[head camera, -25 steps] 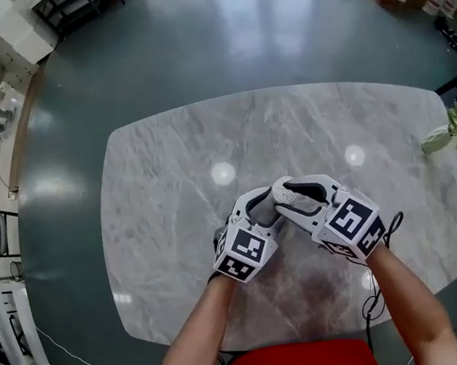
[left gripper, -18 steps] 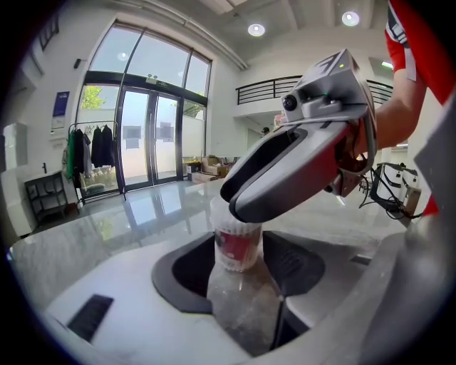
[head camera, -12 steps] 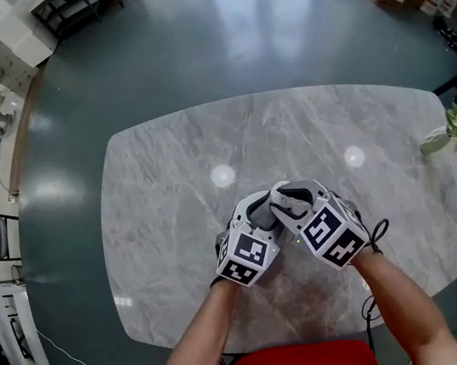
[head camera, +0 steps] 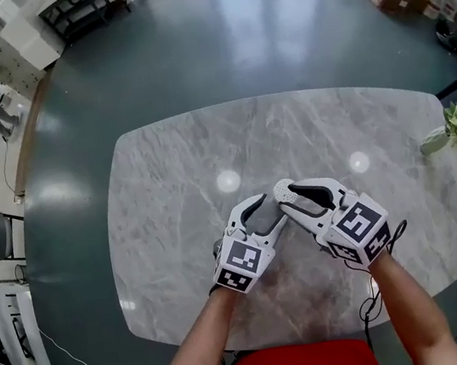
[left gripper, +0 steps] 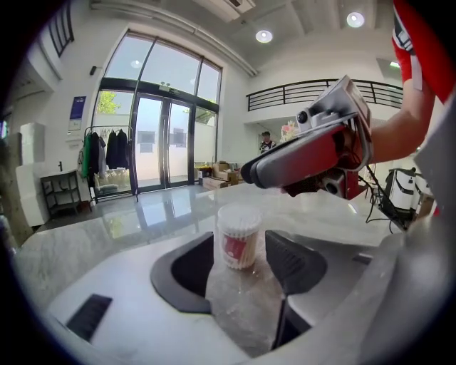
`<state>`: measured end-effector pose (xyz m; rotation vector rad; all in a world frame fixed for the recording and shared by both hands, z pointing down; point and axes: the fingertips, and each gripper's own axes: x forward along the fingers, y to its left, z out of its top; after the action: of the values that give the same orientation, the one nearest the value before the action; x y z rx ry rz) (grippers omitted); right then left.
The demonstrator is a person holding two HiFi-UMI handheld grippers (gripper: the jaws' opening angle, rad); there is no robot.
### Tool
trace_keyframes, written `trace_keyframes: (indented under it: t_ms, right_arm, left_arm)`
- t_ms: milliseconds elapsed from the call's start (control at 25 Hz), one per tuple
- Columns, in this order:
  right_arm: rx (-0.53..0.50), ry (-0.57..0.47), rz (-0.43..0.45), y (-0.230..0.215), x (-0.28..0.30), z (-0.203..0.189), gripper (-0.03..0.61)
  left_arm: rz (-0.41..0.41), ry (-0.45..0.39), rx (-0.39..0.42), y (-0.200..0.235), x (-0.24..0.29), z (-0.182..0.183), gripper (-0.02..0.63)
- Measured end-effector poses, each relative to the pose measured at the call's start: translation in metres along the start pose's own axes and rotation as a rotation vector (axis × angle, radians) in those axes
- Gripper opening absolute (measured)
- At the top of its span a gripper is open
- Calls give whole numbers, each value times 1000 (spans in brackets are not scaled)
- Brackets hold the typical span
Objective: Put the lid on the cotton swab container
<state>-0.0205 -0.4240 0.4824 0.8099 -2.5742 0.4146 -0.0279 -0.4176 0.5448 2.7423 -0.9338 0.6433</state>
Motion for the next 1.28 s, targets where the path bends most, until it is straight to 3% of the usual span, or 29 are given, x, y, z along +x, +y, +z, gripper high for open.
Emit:
trace_keyframes:
  t_ms: [240, 400, 560, 720, 840, 1280]
  right_arm:
    - [47, -238, 0, 22, -60, 37, 158]
    - [64, -392, -18, 39, -99, 56, 158]
    - [62, -479, -50, 60, -129, 66, 141]
    - [59, -544, -81, 76, -153, 71, 81]
    - [55, -582, -103, 84, -169, 72, 21]
    - [19, -592, -124, 107, -186, 69, 17]
  left_arm:
    - [52, -173, -23, -15, -51, 57, 254]
    - [88, -289, -51, -25, -90, 97, 196]
    - [123, -355, -70, -38, -129, 122, 116]
    - [155, -362, -22, -53, -159, 134, 35]
    - [179, -367, 32, -63, -175, 138, 17]
    - [154, -374, 66, -88, -187, 141, 17]
